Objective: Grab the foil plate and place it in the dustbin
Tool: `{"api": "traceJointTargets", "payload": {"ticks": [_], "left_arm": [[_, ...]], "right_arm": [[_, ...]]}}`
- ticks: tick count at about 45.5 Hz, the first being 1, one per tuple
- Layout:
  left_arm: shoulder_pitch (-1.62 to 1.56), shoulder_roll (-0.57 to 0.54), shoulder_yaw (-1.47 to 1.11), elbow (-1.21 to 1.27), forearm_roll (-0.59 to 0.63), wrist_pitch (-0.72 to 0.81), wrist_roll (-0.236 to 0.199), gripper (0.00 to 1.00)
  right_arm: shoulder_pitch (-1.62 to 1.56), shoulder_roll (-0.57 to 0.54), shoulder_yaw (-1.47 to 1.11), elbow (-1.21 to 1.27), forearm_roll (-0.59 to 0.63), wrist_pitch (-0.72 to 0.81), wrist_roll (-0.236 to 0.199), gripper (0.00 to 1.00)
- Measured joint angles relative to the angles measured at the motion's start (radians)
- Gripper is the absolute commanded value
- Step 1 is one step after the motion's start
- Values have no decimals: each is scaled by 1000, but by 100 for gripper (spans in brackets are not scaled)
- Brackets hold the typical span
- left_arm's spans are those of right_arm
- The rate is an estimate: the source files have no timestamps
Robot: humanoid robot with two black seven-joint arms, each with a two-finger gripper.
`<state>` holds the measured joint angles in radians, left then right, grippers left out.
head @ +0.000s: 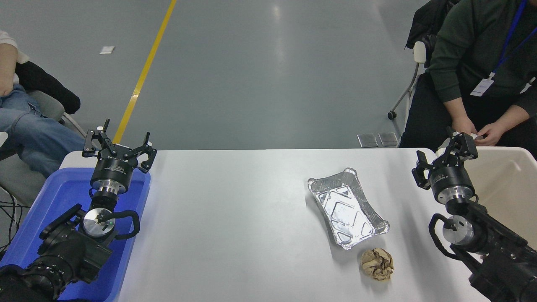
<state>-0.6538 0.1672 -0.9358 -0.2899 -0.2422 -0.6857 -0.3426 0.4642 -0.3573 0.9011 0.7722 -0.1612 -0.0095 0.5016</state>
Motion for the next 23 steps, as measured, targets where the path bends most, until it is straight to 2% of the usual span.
{"api": "traceJointTargets", "payload": {"ticks": [13,23], "left_arm": [[0,0,0,0,0,0,0,99],[0,0,0,0,0,0,0,99]], "right_arm": [[76,-80,-153,0,2,-3,-2,100],[196,-205,-408,12,8,-14,-5,100]]}}
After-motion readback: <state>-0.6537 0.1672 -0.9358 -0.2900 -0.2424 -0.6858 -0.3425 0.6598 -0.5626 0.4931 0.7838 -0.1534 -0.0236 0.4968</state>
